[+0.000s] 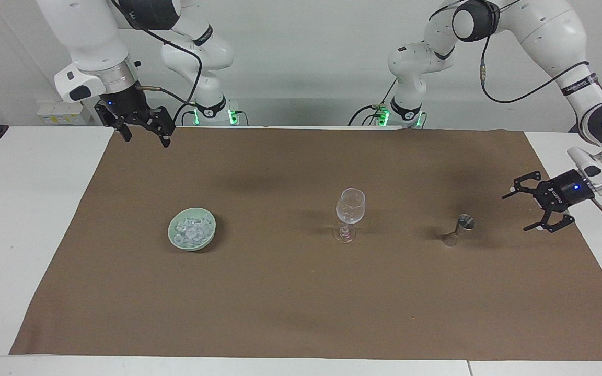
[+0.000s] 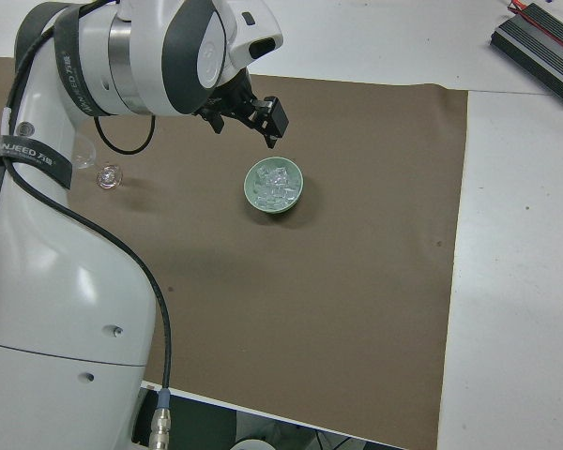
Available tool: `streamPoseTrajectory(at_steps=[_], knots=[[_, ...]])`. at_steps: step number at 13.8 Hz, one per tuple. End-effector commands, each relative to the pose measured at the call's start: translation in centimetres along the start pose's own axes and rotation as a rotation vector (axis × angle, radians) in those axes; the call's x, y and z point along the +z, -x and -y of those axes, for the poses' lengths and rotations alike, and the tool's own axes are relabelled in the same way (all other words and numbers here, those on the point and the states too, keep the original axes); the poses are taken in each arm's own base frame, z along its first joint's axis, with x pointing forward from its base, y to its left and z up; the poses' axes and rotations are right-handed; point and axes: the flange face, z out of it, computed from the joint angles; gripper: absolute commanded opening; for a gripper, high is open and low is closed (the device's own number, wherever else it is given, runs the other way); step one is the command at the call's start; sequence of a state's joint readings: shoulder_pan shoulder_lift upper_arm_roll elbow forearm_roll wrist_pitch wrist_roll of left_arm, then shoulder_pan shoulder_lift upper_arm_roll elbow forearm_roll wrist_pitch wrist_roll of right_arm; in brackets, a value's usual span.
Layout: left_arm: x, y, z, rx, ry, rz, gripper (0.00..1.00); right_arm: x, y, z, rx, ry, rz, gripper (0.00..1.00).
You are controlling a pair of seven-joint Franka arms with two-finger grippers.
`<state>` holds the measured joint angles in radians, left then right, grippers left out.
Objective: Pour wine and add ice with both arms
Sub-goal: 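Reach the left gripper to the small metal cup and grasp it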
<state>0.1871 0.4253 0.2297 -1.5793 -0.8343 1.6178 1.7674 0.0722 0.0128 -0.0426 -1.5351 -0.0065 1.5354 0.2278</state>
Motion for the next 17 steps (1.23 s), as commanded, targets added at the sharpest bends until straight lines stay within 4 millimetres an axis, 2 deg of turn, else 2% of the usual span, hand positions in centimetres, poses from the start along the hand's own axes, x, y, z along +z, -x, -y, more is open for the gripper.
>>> streamPoseTrajectory(at_steps=[1, 4, 6, 9, 10, 13, 14, 17], knots=[[2.2, 3.7, 0.9, 0.081, 0.073, -0.140, 1.00, 0.0, 0.3, -0.4, -0.010, -0.026, -0.001, 1.00], [3.9, 8.0, 1.8, 0.107, 0.090, -0.276, 1.00, 0.0, 0.3, -0.4, -0.010, -0.026, -0.001, 1.00], [6.2, 10.1, 2.3, 0.119, 0.128, -0.373, 1.00, 0.0, 0.3, -0.4, -0.010, -0.026, -0.001, 1.00], [11.0, 10.9, 2.9, 0.162, 0.171, -0.552, 1.00, 0.1, 0.3, -0.4, -0.010, -0.026, 0.001, 1.00], [11.9, 11.1, 3.1, 0.169, 0.175, -0.583, 1.00, 0.0, 0.3, -0.4, -0.010, -0.026, -0.001, 1.00], [13.3, 13.2, 3.1, 0.202, 0.191, -0.642, 1.00, 0.0, 0.3, -0.4, -0.010, -0.026, -0.001, 1.00], [13.1, 13.6, 3.2, 0.228, 0.165, -0.669, 1.00, 0.0, 0.3, -0.4, -0.010, -0.026, -0.001, 1.00], [13.3, 12.8, 3.4, 0.284, 0.135, -0.718, 1.00, 0.0, 0.3, -0.4, -0.010, -0.026, -0.001, 1.00]])
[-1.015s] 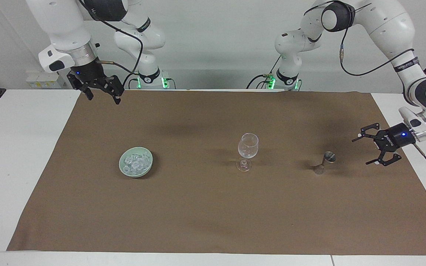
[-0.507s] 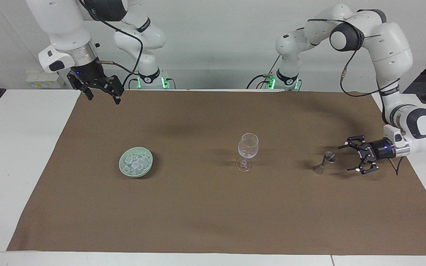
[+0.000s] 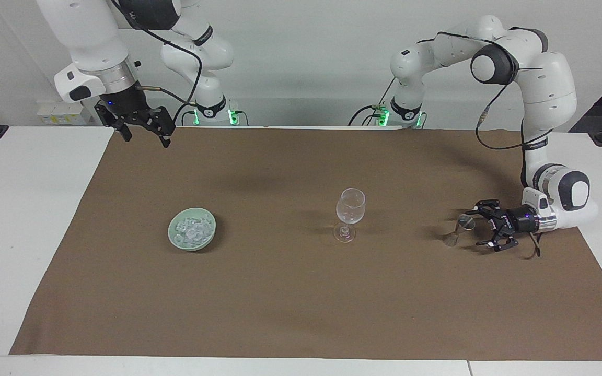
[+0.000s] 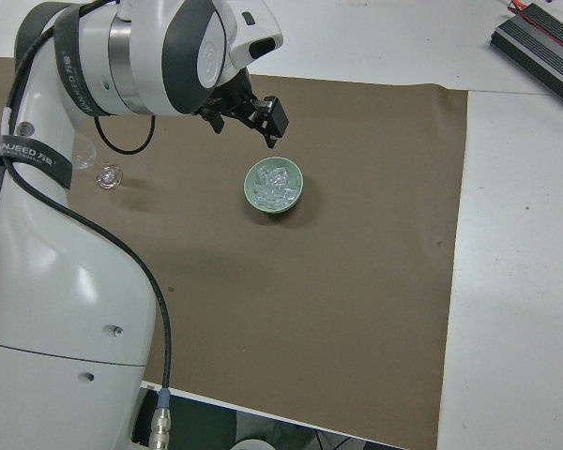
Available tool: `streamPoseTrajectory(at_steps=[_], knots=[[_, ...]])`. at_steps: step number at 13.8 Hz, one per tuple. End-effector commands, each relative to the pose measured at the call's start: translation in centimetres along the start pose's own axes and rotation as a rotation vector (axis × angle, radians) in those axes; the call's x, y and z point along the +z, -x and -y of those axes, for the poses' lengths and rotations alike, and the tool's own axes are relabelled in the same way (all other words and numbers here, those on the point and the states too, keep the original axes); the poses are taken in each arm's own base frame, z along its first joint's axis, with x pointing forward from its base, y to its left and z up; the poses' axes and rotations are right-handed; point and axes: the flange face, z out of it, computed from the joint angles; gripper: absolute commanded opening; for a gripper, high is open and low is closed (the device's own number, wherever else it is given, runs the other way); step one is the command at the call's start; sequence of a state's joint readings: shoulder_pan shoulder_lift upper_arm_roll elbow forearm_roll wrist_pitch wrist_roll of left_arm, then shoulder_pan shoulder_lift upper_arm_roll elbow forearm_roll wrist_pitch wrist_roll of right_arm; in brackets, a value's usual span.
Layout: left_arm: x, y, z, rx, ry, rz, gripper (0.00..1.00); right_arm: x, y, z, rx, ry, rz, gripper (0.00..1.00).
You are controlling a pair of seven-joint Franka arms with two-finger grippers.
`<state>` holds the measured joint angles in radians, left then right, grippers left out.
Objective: Pour wine and add ice with both arms
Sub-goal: 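Reach the left gripper to the small metal cup and grasp it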
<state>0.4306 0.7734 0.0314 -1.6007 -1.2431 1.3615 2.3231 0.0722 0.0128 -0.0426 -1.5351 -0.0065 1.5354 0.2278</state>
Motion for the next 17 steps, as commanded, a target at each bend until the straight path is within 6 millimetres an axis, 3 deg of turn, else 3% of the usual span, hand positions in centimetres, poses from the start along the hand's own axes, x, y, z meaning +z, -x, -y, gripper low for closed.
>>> streamPoseTrajectory(at_steps=[1, 4, 9, 14, 17], knots=[[0.9, -0.5, 0.6, 0.068, -0.005, -0.064, 1.00, 0.0, 0.3, -0.4, -0.010, -0.026, -0.001, 1.00], [1.9, -0.1, 0.9, 0.077, -0.011, -0.083, 1.00, 0.0, 0.3, -0.4, -0.010, -0.026, -0.001, 1.00], [3.2, 1.0, 0.8, 0.119, 0.004, -0.094, 0.87, 0.0, 0.3, -0.4, -0.010, -0.026, -0.001, 1.00], [4.6, 1.5, 0.6, 0.113, 0.024, -0.100, 0.83, 0.0, 0.3, -0.4, -0.010, -0.026, -0.001, 1.00], [4.7, 1.6, 0.6, 0.136, 0.025, -0.102, 0.71, 0.0, 0.3, -0.4, -0.010, -0.026, -0.001, 1.00]])
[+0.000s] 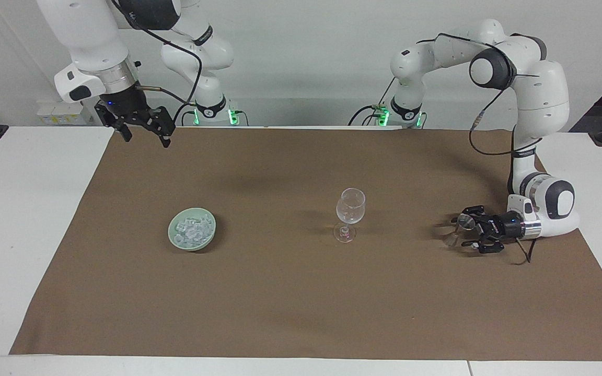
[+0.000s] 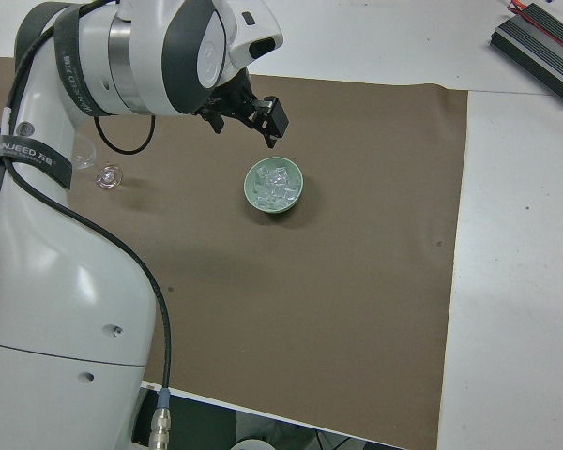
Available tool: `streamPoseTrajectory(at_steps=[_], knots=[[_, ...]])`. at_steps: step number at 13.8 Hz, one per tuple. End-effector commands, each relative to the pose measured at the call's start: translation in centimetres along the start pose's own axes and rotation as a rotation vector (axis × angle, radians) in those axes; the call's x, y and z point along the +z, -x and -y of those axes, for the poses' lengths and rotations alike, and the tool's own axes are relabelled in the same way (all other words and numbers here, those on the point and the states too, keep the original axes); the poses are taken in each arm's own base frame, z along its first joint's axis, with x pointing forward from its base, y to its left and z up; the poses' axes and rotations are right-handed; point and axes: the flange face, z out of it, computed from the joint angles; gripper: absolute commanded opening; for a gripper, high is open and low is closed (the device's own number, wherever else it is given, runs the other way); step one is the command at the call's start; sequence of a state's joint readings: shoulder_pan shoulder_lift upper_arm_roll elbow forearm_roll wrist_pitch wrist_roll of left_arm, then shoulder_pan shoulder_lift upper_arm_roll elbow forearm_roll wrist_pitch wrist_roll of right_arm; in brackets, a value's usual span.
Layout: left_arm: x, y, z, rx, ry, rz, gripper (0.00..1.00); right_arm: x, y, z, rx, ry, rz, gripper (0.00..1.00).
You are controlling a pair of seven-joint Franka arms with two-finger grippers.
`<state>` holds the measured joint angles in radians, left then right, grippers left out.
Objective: Pour wine and add ice with both arms
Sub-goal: 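Reach the left gripper to the small metal cup and grasp it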
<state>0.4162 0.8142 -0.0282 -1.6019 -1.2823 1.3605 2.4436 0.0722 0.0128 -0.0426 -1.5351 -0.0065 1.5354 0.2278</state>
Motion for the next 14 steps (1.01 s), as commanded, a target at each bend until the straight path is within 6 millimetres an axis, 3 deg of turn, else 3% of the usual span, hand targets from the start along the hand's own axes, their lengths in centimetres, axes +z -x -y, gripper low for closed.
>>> streamPoseTrajectory(at_steps=[1, 5, 7, 10, 11, 12, 14], knots=[[0.24, 0.32, -0.18, 0.031, -0.008, -0.020, 0.65, 0.00, 0.27, -0.35, -0.010, -0.026, -0.001, 1.00], [0.22, 0.34, -0.17, 0.031, -0.009, -0.019, 0.34, 0.00, 0.27, -0.35, -0.010, -0.026, -0.001, 1.00], [0.32, 0.34, -0.15, 0.031, -0.007, -0.019, 0.27, 0.00, 0.27, -0.35, -0.010, -0.026, -0.001, 1.00], [0.31, 0.25, -0.15, 0.030, -0.006, -0.018, 0.24, 0.00, 0.27, -0.35, -0.010, -0.026, -0.001, 1.00], [0.31, 0.25, -0.15, 0.030, -0.006, -0.018, 0.21, 0.00, 0.27, -0.35, -0.010, -0.026, -0.001, 1.00], [0.31, 0.25, -0.15, 0.032, -0.006, -0.018, 0.11, 0.00, 0.27, -0.35, -0.010, -0.026, -0.001, 1.00], [0.40, 0.21, -0.13, 0.031, -0.005, -0.021, 0.08, 0.00, 0.27, -0.35, -0.010, -0.026, -0.001, 1.00]])
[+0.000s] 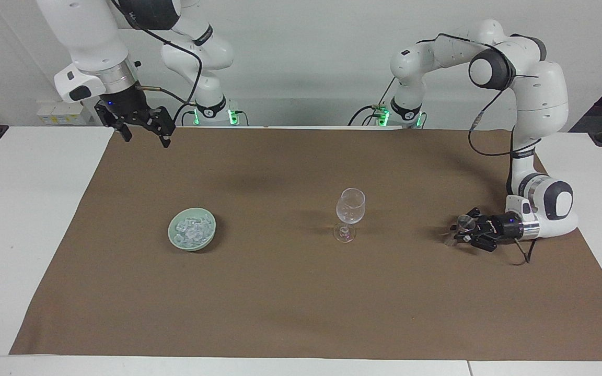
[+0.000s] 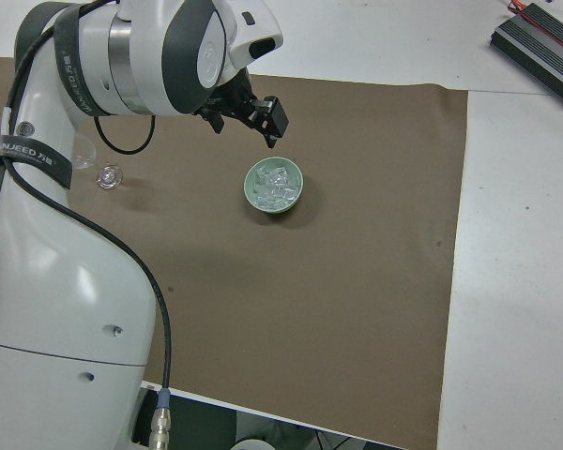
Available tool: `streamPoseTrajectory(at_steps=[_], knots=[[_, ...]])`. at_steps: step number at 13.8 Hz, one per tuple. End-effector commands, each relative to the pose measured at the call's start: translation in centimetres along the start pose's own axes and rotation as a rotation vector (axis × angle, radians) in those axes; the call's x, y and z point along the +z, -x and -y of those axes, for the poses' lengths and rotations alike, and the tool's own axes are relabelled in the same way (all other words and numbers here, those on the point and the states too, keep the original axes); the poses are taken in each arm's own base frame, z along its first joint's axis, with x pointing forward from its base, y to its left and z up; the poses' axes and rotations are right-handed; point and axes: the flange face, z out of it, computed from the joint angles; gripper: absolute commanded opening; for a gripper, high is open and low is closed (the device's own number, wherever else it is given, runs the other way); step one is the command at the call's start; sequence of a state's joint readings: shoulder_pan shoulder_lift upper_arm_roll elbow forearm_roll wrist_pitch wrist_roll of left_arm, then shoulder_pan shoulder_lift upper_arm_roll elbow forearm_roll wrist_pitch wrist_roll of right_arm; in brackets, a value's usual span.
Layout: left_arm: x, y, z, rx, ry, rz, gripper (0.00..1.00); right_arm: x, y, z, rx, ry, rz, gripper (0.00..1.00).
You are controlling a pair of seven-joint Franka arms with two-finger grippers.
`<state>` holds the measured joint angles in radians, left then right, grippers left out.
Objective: Pour wine and add ice with both arms
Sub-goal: 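Lift the metal cup with the left gripper toward the clear glass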
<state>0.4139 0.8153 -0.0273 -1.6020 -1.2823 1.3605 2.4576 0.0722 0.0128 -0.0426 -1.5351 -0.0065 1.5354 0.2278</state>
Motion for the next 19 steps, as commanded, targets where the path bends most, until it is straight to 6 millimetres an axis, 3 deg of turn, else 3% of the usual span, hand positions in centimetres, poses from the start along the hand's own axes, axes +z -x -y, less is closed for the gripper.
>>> streamPoseTrajectory(at_steps=[1, 3, 6, 8, 11, 13, 19], knots=[[0.2, 0.1, -0.1, 0.018, -0.010, -0.020, 0.08, 0.0, 0.3, -0.4, -0.010, -0.026, -0.001, 1.00], [0.2, -0.1, 0.0, 0.022, -0.006, -0.019, 0.00, 0.0, 0.3, -0.4, -0.010, -0.026, -0.001, 1.00], [1.0, -2.0, 0.7, 0.037, 0.005, -0.020, 0.00, 0.0, 0.3, -0.3, -0.012, -0.026, -0.001, 1.00], [1.0, -4.0, 1.1, 0.028, 0.007, -0.006, 0.00, 0.1, 0.3, -0.4, -0.010, -0.026, 0.001, 1.00], [2.0, -9.4, 1.9, 0.023, 0.029, 0.037, 0.00, 0.0, 0.3, -0.4, -0.013, -0.026, -0.001, 1.00], [4.3, -13.1, 2.4, 0.014, 0.053, 0.072, 0.00, 0.0, 0.3, -0.4, -0.010, -0.026, -0.001, 1.00], [12.8, -18.0, 2.3, 0.056, 0.118, 0.155, 0.00, 0.1, 0.3, -0.4, -0.010, -0.026, 0.001, 1.00]])
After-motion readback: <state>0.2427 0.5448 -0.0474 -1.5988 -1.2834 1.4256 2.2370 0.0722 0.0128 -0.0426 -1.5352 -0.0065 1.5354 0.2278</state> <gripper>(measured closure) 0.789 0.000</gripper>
